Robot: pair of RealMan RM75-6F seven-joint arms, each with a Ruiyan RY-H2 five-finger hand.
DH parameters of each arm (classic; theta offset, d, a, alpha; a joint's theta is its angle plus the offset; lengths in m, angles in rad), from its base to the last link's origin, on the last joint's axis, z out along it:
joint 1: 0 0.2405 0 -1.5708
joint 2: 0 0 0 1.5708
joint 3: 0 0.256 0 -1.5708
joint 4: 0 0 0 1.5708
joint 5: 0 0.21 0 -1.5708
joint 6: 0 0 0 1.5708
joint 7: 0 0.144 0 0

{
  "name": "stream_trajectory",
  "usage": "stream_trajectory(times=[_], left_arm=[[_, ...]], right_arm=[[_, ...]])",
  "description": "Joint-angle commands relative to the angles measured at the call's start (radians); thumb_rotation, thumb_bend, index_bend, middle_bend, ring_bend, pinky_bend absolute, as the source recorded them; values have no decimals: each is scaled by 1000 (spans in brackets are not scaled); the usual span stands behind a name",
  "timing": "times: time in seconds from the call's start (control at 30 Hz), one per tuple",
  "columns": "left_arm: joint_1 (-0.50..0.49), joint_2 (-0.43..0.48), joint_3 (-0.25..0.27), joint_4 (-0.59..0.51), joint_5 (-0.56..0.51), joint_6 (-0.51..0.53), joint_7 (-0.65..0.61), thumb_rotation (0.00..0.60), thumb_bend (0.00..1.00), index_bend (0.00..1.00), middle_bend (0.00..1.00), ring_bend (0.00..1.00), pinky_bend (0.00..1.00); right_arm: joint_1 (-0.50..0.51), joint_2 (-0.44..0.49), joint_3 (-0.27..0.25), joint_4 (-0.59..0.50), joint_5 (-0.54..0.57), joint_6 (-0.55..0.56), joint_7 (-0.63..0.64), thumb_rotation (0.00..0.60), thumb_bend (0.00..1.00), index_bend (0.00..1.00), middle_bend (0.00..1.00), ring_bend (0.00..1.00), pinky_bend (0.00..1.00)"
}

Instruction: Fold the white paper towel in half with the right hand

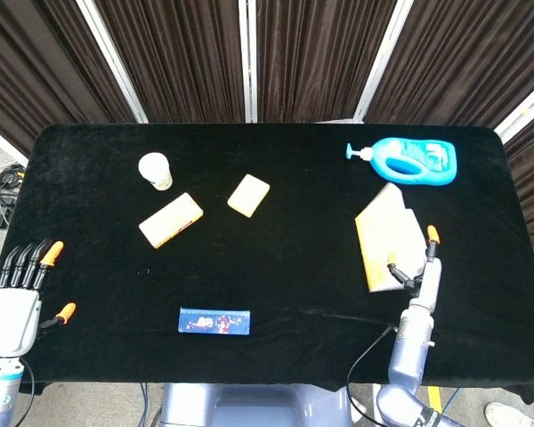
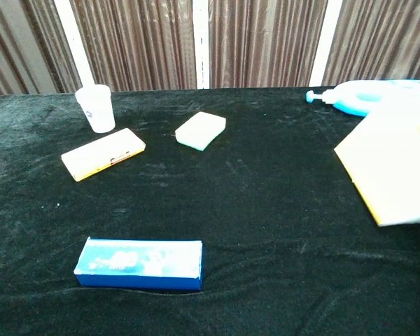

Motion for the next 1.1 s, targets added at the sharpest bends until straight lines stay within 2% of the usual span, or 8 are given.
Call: stream_trajectory(times=[0.03, 0.23, 0.4, 0.6, 0.67, 0.73, 0.93, 1.1], left_arm=[[0, -1, 1, 0, 1, -1, 1, 600, 189, 0, 0, 0, 0], [1, -1, 1, 0, 4, 2, 0, 600, 190, 0, 0, 0, 0], [0, 2, 2, 2, 8, 2, -6, 600, 190, 0, 0, 0, 0], [-5, 13, 5, 13, 9, -10, -6, 600, 189, 0, 0, 0, 0], [-8, 18, 7, 15, 12, -16, -3, 600, 188, 0, 0, 0, 0], [-11, 22, 9, 20, 14, -22, 4, 600, 186, 0, 0, 0, 0], [-12, 29, 13, 31, 15, -28, 5, 600, 177, 0, 0, 0, 0], [-15, 28, 17, 41, 18, -34, 7, 600, 172, 0, 0, 0, 0]], right_arm=[[-2, 0, -6, 13, -18, 18, 11, 600, 308, 0, 0, 0, 0], [-7, 8, -40, 43, -94, 52, 28, 600, 308, 0, 0, 0, 0], [-17, 84, -117, 26, -188, 24, 10, 600, 308, 0, 0, 0, 0], [-40, 309, -267, -12, -327, -103, -36, 600, 251, 0, 0, 0, 0], [-44, 370, -300, -12, -359, -129, -48, 600, 226, 0, 0, 0, 0], [-55, 457, -354, 2, -442, -136, -63, 600, 217, 0, 0, 0, 0], [-82, 547, -441, 83, -617, -65, -76, 600, 209, 0, 0, 0, 0], [-108, 557, -499, 159, -710, 7, -146, 600, 204, 0, 0, 0, 0]])
